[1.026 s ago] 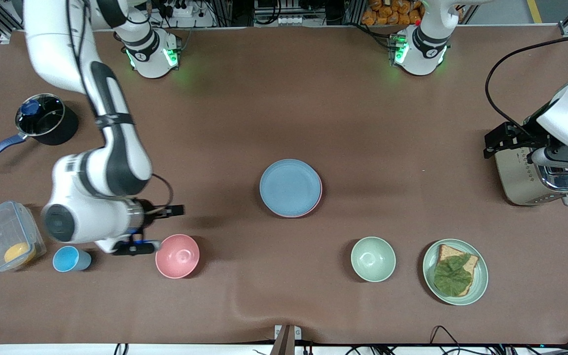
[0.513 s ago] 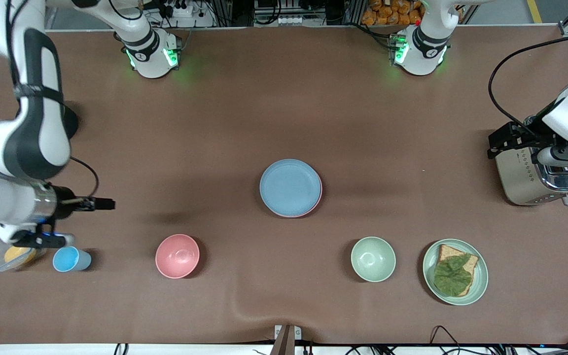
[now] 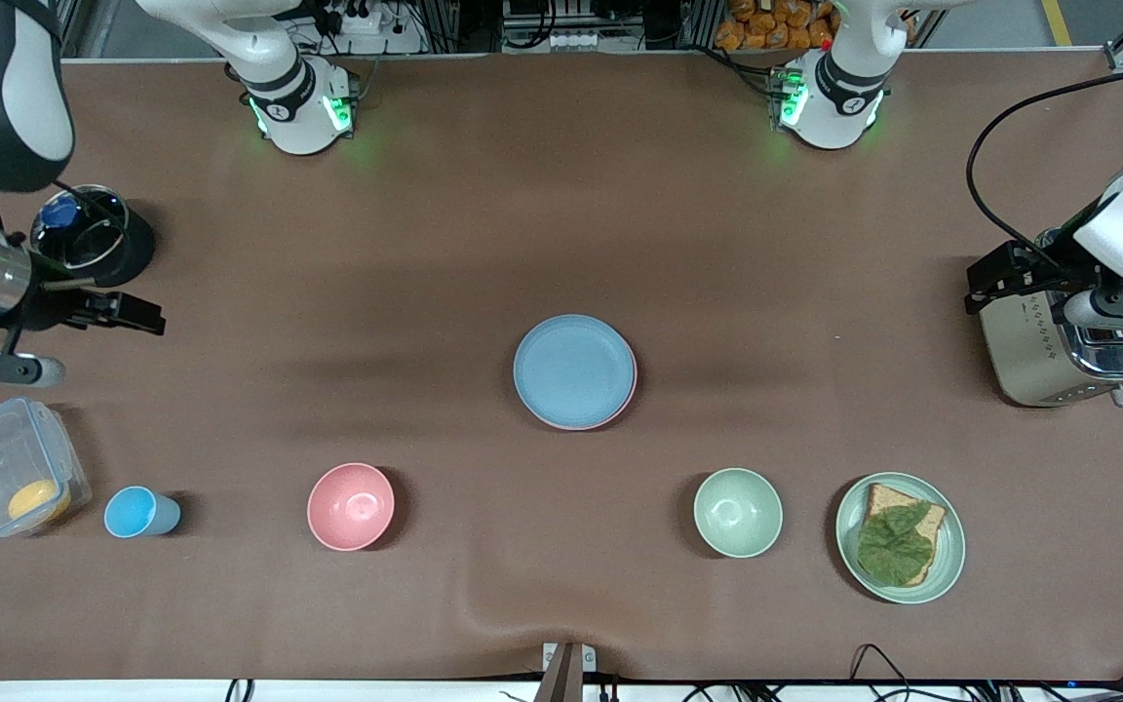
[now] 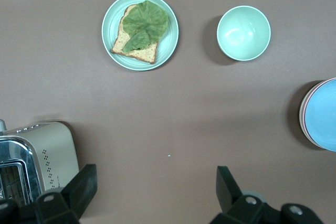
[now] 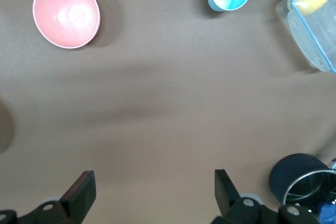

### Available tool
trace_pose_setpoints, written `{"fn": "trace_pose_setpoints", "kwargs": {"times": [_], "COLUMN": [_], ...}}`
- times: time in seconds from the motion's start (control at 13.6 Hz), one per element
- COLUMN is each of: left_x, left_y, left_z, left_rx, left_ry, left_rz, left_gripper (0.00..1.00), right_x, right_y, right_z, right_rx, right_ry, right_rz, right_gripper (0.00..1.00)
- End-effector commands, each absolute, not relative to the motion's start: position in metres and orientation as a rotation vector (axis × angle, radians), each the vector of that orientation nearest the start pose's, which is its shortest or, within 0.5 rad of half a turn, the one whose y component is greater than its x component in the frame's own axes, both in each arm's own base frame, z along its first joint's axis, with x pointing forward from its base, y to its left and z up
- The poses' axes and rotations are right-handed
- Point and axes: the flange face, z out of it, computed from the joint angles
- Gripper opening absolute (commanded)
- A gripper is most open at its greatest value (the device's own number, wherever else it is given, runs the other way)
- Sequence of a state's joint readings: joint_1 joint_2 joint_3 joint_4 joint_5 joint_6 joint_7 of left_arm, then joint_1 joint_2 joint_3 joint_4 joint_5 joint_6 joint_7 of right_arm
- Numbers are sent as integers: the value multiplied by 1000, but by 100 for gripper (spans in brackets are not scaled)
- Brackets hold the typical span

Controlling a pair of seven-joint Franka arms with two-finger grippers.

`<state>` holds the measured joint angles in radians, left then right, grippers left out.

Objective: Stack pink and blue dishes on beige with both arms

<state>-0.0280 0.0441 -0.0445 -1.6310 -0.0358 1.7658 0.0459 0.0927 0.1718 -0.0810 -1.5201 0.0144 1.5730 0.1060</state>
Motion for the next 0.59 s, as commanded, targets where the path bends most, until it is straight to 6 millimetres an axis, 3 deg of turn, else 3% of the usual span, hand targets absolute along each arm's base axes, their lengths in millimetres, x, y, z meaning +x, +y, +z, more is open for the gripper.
{"fn": "trace_pose_setpoints", "kwargs": {"times": [0.0, 0.29, 0.51], "left_x": [581, 581, 581], "left_y": [-48, -47, -46], "left_z": [595, 595, 600], "left_rx": [-3155, -3138, -3143], "left_ry": [211, 213, 229], "left_rz": [-162, -162, -176], "left_gripper": [100, 100, 100], "right_x": [581, 577, 579], "right_y": [3, -23, -19], "right_z": [572, 581, 585], "right_rx": [-3155, -3140, -3149], "right_ry": [188, 251, 223], "right_rz": [158, 158, 175], "right_gripper": [100, 100, 100]}}
